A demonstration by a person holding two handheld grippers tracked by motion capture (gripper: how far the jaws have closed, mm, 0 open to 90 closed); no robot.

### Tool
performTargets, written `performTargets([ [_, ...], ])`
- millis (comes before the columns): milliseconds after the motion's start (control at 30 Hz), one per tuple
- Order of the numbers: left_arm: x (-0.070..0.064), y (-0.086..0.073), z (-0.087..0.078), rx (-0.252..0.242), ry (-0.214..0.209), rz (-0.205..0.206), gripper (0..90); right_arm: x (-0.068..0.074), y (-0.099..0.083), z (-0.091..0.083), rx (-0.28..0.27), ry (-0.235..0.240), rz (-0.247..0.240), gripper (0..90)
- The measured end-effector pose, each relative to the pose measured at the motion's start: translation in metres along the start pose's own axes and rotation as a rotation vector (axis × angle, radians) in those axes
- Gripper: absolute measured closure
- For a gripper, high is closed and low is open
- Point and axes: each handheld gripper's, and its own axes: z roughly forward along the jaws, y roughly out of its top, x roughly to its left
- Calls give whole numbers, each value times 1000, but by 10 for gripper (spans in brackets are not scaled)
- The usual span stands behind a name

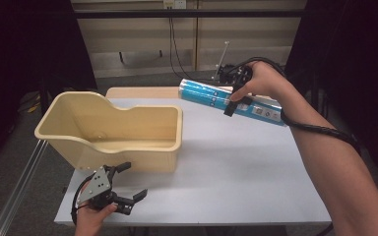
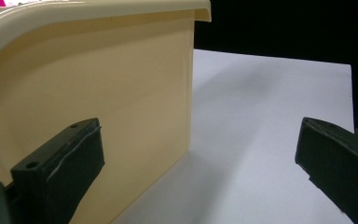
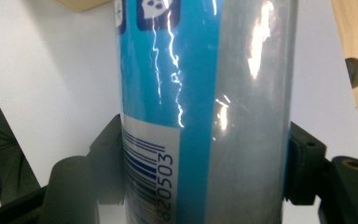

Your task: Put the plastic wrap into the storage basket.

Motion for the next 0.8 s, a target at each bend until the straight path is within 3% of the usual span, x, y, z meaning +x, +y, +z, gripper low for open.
performTargets([
  [800,1,0,1,0,-9,6,8,16,47,11,-14,16,-72,320],
])
